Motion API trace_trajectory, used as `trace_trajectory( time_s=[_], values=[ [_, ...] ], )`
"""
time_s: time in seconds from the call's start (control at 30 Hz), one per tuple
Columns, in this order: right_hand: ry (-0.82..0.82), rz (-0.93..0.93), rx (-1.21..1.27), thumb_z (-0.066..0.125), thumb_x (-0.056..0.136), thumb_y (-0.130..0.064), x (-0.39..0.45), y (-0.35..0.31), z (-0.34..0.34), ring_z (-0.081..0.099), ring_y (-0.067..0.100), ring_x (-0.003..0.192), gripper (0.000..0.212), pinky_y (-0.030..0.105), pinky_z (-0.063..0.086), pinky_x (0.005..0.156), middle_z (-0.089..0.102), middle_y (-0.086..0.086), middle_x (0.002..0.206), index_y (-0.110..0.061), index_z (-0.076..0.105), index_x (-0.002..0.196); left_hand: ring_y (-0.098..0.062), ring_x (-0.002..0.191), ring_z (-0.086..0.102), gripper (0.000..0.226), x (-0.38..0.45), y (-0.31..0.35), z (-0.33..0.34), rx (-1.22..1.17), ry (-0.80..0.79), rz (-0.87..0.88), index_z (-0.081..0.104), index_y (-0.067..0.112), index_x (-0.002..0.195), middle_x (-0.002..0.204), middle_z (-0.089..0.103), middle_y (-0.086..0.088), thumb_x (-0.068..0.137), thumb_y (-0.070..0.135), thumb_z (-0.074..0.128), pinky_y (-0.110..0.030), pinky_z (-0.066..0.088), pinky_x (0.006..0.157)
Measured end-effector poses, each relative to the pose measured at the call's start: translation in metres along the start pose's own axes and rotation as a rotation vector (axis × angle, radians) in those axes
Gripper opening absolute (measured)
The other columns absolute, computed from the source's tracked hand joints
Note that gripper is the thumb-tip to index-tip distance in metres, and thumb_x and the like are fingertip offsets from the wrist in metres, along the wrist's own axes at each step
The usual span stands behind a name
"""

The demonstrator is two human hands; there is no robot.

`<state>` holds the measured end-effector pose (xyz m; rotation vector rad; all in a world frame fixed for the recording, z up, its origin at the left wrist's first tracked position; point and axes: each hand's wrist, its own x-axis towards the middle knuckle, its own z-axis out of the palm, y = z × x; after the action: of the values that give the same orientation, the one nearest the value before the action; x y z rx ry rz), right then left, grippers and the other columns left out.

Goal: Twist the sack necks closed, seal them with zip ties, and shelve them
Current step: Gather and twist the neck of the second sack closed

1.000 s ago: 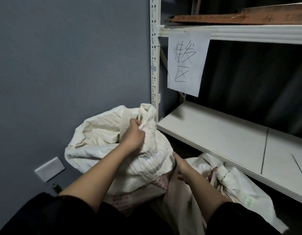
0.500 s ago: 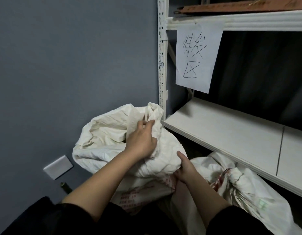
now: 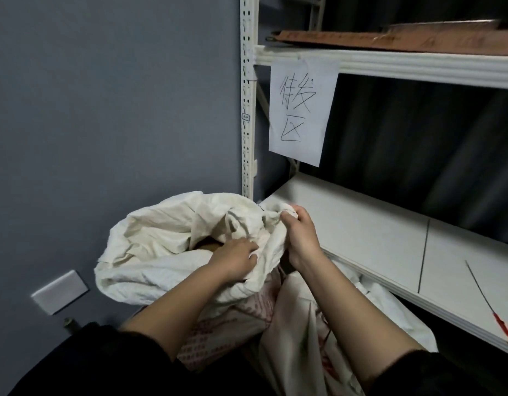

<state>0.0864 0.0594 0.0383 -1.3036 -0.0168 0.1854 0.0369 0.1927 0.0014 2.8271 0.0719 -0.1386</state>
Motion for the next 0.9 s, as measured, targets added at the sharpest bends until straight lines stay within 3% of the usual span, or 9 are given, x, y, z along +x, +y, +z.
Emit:
trace_trajectory(
  time_s=[0.1, 0.2, 0.37, 0.47, 0.53, 0.6, 0.7, 0.8, 0.9],
  values=[
    [-0.102, 0.035, -0.035, 0.047, 0.089, 0.005, -0.005, -0.013, -0.001, 0.057, 0.017, 0.066, 0.022, 0.024, 0.047, 0.058, 0.059, 0.007, 0.075, -0.015, 0.053, 0.084, -0.033, 0.113, 0.053, 0.034, 0.002, 0.002, 0.007, 0.001, -0.091, -0.009, 0.059, 0.012, 0.114, 0.124, 0.057, -0.015, 0.095, 0.027, 0.035, -0.042, 0.046, 0.092],
    [-0.221, 0.072, -0.002, 0.044, 0.085, 0.010, -0.012, -0.025, -0.009, 0.052, 0.011, 0.053, 0.028, 0.020, 0.042, 0.048, 0.055, 0.000, 0.059, -0.015, 0.052, 0.075, -0.036, 0.122, 0.047, 0.041, 0.002, 0.006, 0.012, 0.045, -0.164, -0.068, 0.053, 0.013, 0.128, 0.136, 0.049, -0.018, 0.099, 0.029, 0.028, -0.041, 0.042, 0.098],
    [-0.146, 0.110, -0.084, 0.052, 0.073, -0.005, -0.011, -0.030, -0.024, 0.041, 0.014, 0.063, 0.011, 0.027, 0.032, 0.055, 0.044, 0.000, 0.067, -0.016, 0.049, 0.073, -0.027, 0.137, 0.035, 0.044, -0.005, 0.010, -0.007, -0.076, -0.397, -0.051, 0.046, 0.014, 0.139, 0.149, 0.039, -0.011, 0.099, 0.028, 0.036, -0.032, 0.027, 0.112],
    [-0.236, 0.048, -0.512, 0.064, 0.083, -0.037, -0.001, -0.041, -0.027, 0.048, 0.015, 0.067, 0.023, 0.026, 0.035, 0.057, 0.052, 0.005, 0.077, -0.015, 0.055, 0.085, -0.021, 0.085, 0.060, 0.026, -0.013, 0.011, -0.040, -0.146, -0.363, -0.056, 0.067, 0.010, 0.095, 0.094, 0.067, -0.006, 0.091, 0.028, 0.049, -0.028, 0.045, 0.079],
    [-0.309, 0.040, -0.841, 0.068, 0.078, -0.049, 0.004, -0.048, -0.023, 0.043, 0.014, 0.056, 0.037, 0.023, 0.030, 0.048, 0.049, 0.003, 0.065, -0.014, 0.056, 0.075, -0.017, 0.067, 0.061, 0.024, -0.017, 0.012, -0.063, -0.192, -0.230, -0.102, 0.066, 0.012, 0.079, 0.080, 0.072, -0.004, 0.090, 0.025, 0.049, -0.027, 0.048, 0.070],
    [-0.335, 0.066, -1.122, 0.067, 0.081, -0.044, 0.008, -0.052, -0.017, 0.043, 0.013, 0.052, 0.035, 0.022, 0.030, 0.045, 0.052, 0.000, 0.061, -0.012, 0.059, 0.067, -0.022, 0.077, 0.066, 0.022, -0.016, 0.012, -0.078, -0.074, 0.069, -0.141, 0.057, 0.017, 0.074, 0.086, 0.073, -0.004, 0.090, 0.026, 0.045, -0.030, 0.048, 0.070],
    [-0.264, -0.024, -1.301, 0.059, 0.085, -0.033, 0.014, -0.047, -0.012, 0.054, 0.021, 0.074, 0.023, 0.026, 0.034, 0.054, 0.059, 0.000, 0.073, -0.020, 0.057, 0.065, -0.031, 0.108, 0.055, 0.018, -0.010, -0.001, -0.086, 0.150, 0.449, -0.135, 0.054, 0.017, 0.102, 0.112, 0.060, -0.009, 0.089, 0.029, 0.047, -0.037, 0.042, 0.082],
    [-0.097, -0.226, -1.193, 0.049, 0.087, -0.031, 0.013, -0.039, -0.014, 0.055, 0.022, 0.079, 0.022, 0.029, 0.034, 0.061, 0.061, -0.003, 0.080, -0.029, 0.053, 0.066, -0.026, 0.136, 0.030, 0.053, -0.005, -0.026, -0.083, 0.255, 0.173, -0.125, 0.039, 0.034, 0.139, 0.146, 0.033, -0.007, 0.088, 0.039, 0.051, -0.043, 0.026, 0.108],
    [-0.078, -0.352, -0.930, 0.051, 0.089, -0.027, 0.015, -0.036, -0.012, 0.051, 0.017, 0.071, 0.029, 0.028, 0.035, 0.064, 0.057, -0.003, 0.072, -0.027, 0.053, 0.060, -0.019, 0.140, 0.026, 0.044, -0.003, -0.037, -0.067, 0.206, 0.103, -0.030, 0.048, 0.039, 0.133, 0.150, 0.032, -0.001, 0.089, 0.039, 0.051, -0.039, 0.016, 0.115]
  ],
)
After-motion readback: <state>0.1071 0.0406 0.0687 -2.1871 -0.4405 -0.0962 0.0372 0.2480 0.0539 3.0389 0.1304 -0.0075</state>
